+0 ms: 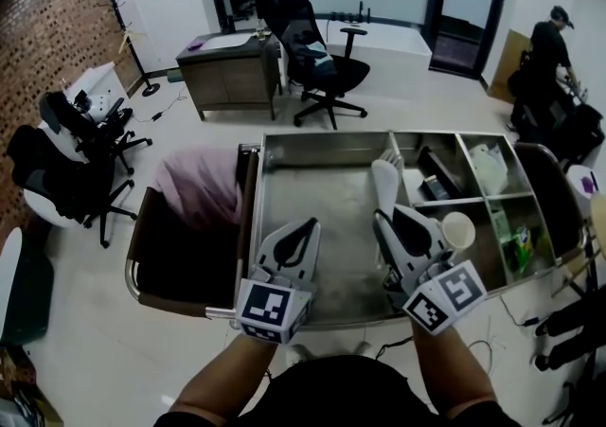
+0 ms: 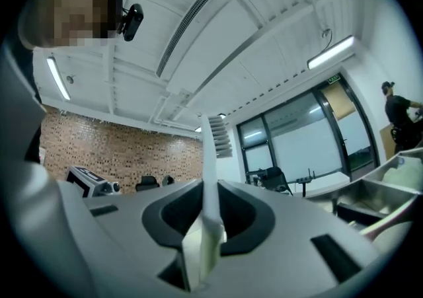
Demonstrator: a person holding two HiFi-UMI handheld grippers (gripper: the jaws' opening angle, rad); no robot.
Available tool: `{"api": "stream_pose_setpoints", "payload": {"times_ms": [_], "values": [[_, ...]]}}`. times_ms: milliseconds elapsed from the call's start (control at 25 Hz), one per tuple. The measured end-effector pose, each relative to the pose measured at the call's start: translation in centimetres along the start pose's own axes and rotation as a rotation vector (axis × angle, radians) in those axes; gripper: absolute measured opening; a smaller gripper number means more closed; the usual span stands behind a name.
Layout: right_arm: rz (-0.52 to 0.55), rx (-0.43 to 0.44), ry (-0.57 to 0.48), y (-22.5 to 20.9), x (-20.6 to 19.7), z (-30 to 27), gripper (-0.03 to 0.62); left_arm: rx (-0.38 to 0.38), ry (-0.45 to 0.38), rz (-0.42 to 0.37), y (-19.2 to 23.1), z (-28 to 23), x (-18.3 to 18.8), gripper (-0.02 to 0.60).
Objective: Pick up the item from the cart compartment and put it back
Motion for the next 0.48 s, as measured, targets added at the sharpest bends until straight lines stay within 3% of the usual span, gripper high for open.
{"api": "stream_pose_setpoints", "payload": {"times_ms": [480], "values": [[-0.034,-0.061,-0.030,-0.9,-1.5,1.1,0.086,-0.001,-0.002,-0.016,-0.1,0.0,0.2,0.000]]}}
Point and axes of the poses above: the fingertips, and each gripper's own axes: z backward along the fingers, y to its left, x out of its top, the point moved 5 cm from there along z, backward along the fingers, and after that the axes turned 13 degrees about -y, right-handed, at the moved point
